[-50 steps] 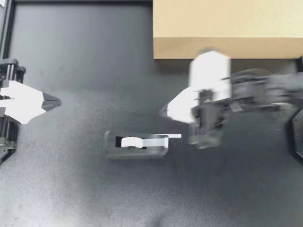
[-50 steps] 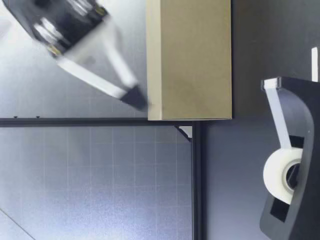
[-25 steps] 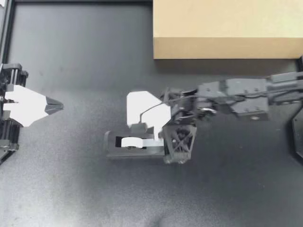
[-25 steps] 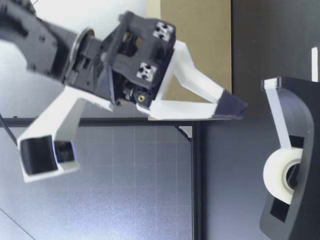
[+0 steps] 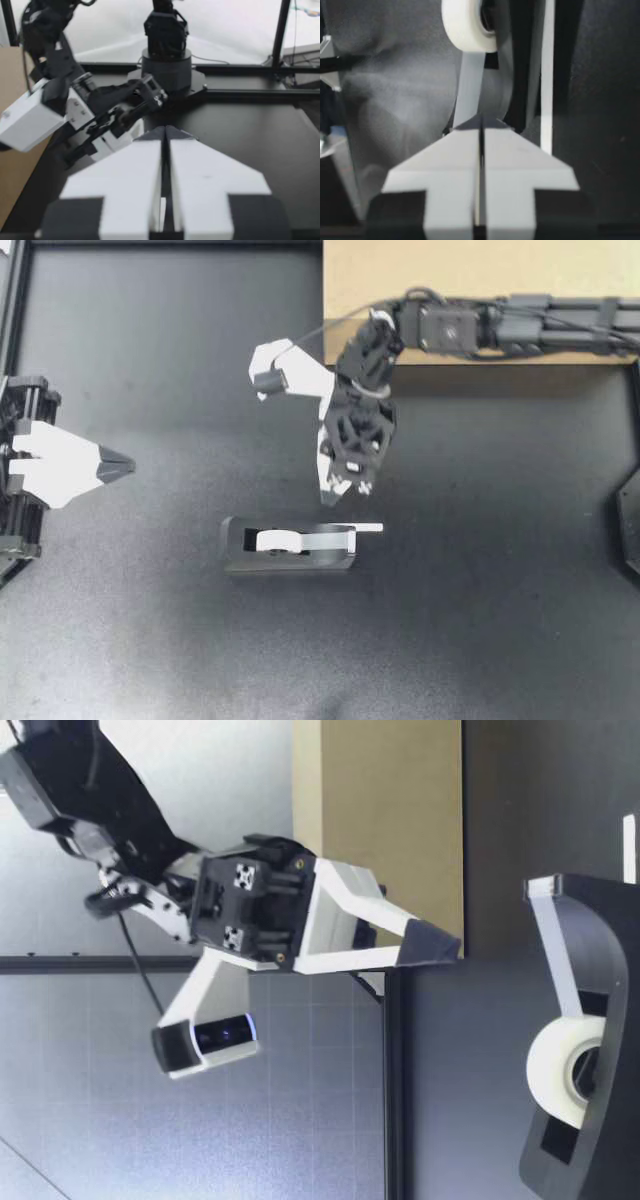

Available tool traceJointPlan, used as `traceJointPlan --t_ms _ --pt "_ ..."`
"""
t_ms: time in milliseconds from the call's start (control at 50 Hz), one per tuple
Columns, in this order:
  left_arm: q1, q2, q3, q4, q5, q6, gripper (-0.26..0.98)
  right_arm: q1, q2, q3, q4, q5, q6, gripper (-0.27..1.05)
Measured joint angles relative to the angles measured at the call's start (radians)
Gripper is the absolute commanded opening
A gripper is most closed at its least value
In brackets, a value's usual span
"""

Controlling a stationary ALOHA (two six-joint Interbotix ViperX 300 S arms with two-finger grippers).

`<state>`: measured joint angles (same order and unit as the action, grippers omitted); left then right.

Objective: Cut a small piece of tape from the tape dispenser then place it on the cardboard box's edge.

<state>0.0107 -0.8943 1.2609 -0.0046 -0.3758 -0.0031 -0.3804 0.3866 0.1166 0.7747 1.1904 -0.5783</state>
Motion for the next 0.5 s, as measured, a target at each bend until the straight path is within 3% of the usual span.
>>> traceJointPlan --t_ms 100,300,500 --pt "0.0 0.0 0.0 0.0 0.0 0.0 -0.11 0.005 0.023 -0.026 -0.011 0.032 0.012 0.08" --pt "0.0 0.009 0.0 0.0 0.0 0.0 -0.11 0.005 0.052 -0.066 -0.029 0.061 0.06 0.44" --pt "0.0 0.026 0.003 0.0 0.0 0.0 -0.11 0.003 0.077 -0.074 -0.029 0.069 0.066 0.45"
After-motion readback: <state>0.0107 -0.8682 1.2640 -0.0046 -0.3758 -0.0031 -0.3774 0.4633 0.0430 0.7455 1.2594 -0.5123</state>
